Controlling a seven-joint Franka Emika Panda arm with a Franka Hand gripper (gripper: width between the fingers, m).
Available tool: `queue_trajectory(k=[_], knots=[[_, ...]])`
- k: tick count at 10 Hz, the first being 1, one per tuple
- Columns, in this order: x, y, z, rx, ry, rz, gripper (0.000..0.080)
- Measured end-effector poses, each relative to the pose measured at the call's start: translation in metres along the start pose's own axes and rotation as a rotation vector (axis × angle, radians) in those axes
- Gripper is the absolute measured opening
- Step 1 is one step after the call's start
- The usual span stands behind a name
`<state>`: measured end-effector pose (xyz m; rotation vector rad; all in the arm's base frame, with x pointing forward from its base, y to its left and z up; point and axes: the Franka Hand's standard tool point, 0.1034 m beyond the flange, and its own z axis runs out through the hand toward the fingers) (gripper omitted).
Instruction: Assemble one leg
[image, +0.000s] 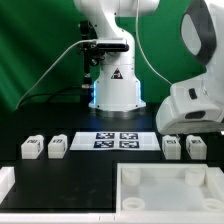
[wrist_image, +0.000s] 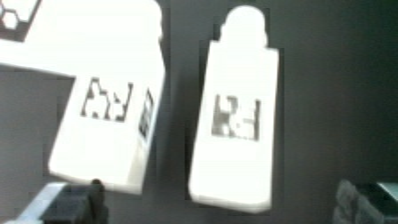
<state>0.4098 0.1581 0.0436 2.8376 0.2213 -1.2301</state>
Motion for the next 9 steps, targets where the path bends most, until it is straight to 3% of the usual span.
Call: queue_trajectory(k=[2,9], knots=[[0.009,-0.005,0.004,-0.001,-0.022,-0.001,0.0648],[0.013,-0.017,0.038,-0.018,-0.079,0.033,0.0648]])
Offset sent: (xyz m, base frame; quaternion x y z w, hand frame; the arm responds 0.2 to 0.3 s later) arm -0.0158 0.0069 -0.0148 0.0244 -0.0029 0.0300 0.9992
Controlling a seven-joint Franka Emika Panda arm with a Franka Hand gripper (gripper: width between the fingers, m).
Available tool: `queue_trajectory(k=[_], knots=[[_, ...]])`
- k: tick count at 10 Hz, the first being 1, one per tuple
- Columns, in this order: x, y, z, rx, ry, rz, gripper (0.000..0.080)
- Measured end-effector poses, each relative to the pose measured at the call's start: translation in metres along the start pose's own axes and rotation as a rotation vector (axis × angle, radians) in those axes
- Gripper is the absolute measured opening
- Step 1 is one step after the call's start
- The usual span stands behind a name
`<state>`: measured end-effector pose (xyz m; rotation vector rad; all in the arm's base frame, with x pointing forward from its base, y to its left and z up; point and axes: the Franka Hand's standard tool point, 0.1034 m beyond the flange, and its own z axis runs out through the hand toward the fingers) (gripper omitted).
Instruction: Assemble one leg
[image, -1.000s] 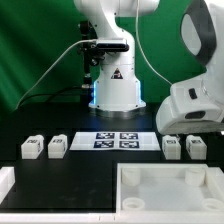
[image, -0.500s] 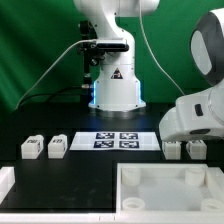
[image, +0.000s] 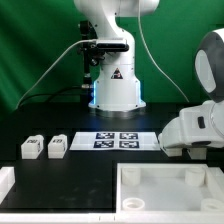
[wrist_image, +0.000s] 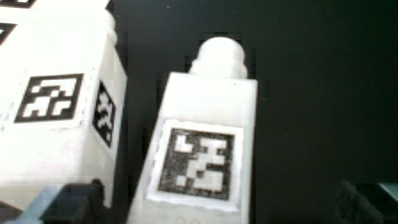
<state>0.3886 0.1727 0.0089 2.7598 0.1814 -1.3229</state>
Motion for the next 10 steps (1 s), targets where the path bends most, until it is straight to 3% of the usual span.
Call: queue_trajectory(k=[2,3,4,5,6,10], knots=[[0.0,0.0002,-0.0001,0.0,0.0,0.0,0.0648],[0.0,0.0002,-0.0001,0.0,0.0,0.0,0.0524],[0.0,0.0002,-0.0001,0.0,0.0,0.0,0.0524],[0.0,0.0003,-0.0001,0.0,0.0,0.0,0.0373],[-0.0001,0.0002,-0.0002,0.0,0.0,-0.001,0.029],[-0.0001,0.0002,-0.0002,0.0,0.0,-0.001,0.029]])
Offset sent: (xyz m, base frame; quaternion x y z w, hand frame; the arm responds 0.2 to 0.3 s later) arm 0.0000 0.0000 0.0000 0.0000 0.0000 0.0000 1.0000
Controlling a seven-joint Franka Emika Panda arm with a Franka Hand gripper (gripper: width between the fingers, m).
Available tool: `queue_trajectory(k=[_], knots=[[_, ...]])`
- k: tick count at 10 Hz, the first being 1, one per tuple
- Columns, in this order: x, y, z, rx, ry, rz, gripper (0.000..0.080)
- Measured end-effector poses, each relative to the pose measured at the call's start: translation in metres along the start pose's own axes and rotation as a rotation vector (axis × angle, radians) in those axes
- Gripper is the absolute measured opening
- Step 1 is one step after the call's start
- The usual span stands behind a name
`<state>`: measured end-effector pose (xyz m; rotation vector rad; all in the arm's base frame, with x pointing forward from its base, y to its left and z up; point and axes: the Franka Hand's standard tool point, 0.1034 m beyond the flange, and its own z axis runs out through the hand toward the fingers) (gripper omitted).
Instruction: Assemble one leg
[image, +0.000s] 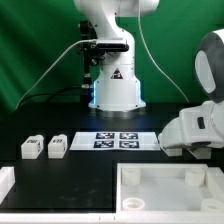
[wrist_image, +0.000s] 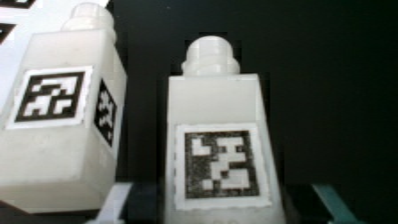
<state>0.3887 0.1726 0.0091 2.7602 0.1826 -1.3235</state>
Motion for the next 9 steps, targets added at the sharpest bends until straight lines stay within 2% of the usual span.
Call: queue_trajectory(k=[3,4,6,7,8,9], knots=[[0.0,0.001,-0.001,0.001,0.002,0.0,0.0291],[-0.003,0.008,-0.014,-0.004,0.016,-0.023,0.0291],[-0.019,0.03,-0.061,0.011,0.066,-0.066,0.0291],[-0.02,0.038,-0.078,0.003,0.1,-0.084,0.0291],[-0.021,0.045,-0.11,-0.013,0.23,-0.082,0.0291],[-0.034,0.049,-0.123,-0.011,0.347,-0.074,0.0291]])
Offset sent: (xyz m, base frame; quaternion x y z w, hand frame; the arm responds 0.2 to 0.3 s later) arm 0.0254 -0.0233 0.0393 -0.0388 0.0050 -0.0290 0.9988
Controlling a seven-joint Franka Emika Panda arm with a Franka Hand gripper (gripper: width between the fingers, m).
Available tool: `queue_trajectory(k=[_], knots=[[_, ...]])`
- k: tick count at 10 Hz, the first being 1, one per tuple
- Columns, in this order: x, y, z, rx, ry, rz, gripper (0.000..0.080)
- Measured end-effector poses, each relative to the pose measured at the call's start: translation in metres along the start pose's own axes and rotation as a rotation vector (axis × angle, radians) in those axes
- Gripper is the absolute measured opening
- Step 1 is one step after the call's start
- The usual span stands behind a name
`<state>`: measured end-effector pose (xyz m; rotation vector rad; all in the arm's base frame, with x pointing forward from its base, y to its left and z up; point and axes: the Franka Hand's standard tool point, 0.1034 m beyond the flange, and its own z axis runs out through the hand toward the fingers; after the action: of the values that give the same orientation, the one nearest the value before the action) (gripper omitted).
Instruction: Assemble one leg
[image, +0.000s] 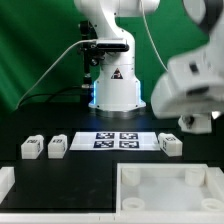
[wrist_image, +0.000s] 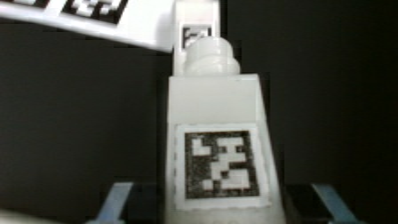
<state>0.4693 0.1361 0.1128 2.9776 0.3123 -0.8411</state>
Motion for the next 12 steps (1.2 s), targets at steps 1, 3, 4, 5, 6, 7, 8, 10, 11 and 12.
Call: queue_trajectory(k=[1,3,4,5,6,7,8,10,11,12], knots=[[-0.003,-0.001,0.01,-0.002,0.072,-0.001,0.0291],[0.009,-0.002,0.007,0.002,0.277,-0.002,0.0292],[0.009,0.001,0.004,0.002,0.35,-0.019,0.0292],[0.025,0.018,-0.018,0.009,0.448,-0.07,0.0292],[0.035,0.037,-0.043,0.014,0.516,-0.067,0.0292],[0.041,0.051,-0.073,0.022,0.666,-0.052,0.0292],[0.039,0.056,-0.085,0.019,0.782,-0.028,0.0292],[0.04,0.061,-0.079,-0.014,0.953,-0.028,0.0292],[0.039,0.064,-0.08,-0.031,1.021,-0.027,0.0292],[0.039,0.068,-0.08,-0.051,1.105,-0.025,0.0292]])
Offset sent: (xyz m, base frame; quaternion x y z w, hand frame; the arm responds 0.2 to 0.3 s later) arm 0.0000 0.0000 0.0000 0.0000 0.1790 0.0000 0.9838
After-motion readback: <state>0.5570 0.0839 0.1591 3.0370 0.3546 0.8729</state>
